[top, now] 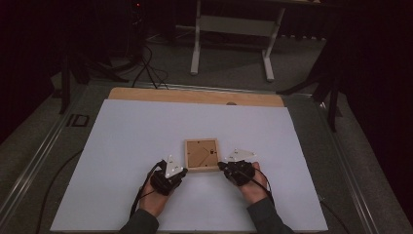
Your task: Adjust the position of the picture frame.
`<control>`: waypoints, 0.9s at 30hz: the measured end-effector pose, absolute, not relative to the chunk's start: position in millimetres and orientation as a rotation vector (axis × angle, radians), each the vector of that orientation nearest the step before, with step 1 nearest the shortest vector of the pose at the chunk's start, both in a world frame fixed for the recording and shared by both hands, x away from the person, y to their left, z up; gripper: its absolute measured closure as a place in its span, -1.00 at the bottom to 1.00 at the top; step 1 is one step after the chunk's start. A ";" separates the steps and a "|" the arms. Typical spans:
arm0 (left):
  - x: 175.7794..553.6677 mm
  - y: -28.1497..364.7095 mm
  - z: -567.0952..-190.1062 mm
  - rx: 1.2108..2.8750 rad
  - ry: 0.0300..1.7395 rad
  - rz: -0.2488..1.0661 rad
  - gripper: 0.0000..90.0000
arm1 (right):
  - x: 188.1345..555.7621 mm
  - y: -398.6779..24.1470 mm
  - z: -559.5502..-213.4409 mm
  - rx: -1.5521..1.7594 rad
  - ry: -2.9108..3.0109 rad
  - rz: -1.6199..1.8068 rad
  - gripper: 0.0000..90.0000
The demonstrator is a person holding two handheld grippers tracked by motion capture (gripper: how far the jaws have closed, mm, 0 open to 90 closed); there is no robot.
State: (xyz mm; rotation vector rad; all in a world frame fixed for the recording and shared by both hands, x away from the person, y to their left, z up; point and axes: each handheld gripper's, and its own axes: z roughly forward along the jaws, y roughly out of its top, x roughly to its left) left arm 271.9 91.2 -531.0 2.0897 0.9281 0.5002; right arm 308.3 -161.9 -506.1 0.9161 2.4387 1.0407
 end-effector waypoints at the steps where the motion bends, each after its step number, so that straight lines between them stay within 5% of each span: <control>1: 272.3 91.7 -531.1 2.088 0.930 0.500 0.99 | 307.2 -162.4 -505.9 0.909 2.437 1.033 0.99; 27: 283.8 97.6 -532.5 2.072 0.999 0.509 0.99 | 321.0 -152.5 -513.3 0.920 2.436 1.025 0.99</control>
